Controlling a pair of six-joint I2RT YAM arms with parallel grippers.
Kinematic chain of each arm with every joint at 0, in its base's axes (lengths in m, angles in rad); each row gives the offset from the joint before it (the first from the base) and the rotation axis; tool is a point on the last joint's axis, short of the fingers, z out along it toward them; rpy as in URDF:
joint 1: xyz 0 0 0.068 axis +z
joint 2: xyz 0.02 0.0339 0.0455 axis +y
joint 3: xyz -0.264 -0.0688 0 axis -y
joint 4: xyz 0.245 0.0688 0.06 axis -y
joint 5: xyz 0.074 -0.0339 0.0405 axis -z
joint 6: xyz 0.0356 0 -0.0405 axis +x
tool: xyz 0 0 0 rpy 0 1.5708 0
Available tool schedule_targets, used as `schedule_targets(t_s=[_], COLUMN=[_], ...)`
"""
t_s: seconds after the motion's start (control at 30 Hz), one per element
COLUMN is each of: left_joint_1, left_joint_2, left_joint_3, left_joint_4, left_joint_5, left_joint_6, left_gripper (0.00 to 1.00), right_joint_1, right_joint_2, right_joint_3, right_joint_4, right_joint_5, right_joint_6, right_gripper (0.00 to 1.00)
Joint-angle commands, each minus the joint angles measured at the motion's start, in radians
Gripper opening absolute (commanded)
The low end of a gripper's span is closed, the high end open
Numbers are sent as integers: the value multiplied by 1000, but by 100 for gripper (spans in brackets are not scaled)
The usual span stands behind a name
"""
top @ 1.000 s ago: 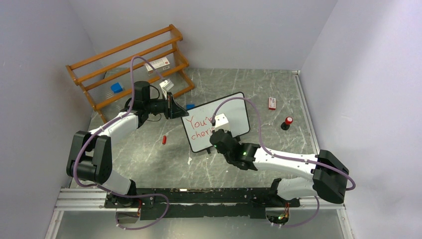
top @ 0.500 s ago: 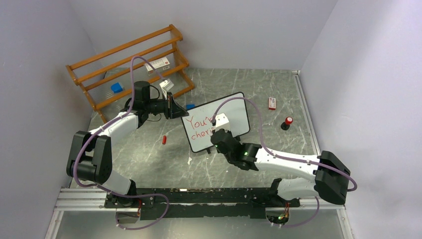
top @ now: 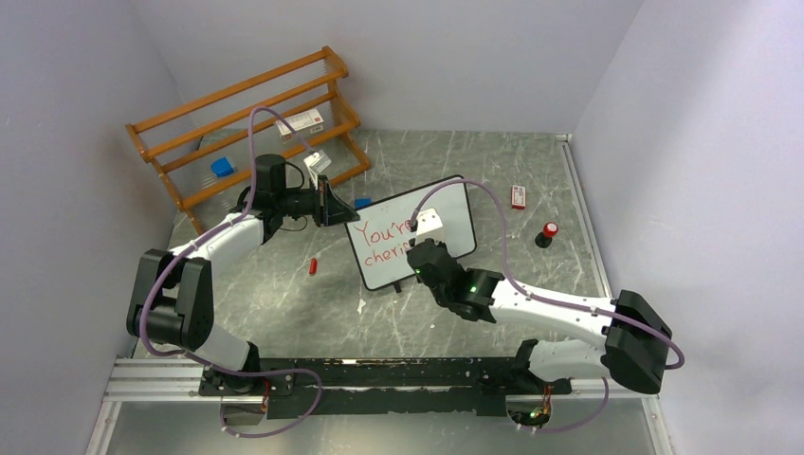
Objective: Write a sentence on the whiteboard
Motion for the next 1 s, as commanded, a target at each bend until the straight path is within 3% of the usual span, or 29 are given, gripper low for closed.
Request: schedule_targets(t_s=[0.0,0.57,0.97], left_joint_1=[-24,-24,-24], left_joint_2=[53,58,58], left_joint_3=[-24,-23,-21], left_joint_4=[-100,-102,-104], left_joint_5=[-81,-78,-81], left_joint_6=[78,79,81], left_gripper=[5,5,5], right_joint_1=[-7,-26,-29], right_joint_2=[13,54,35], right_joint_3=[31,56,22], right_joint_4=[44,71,-11], right_joint_5=[5,-4,-26], right_joint_6=[-14,-29,21], right_gripper=[0,0,0])
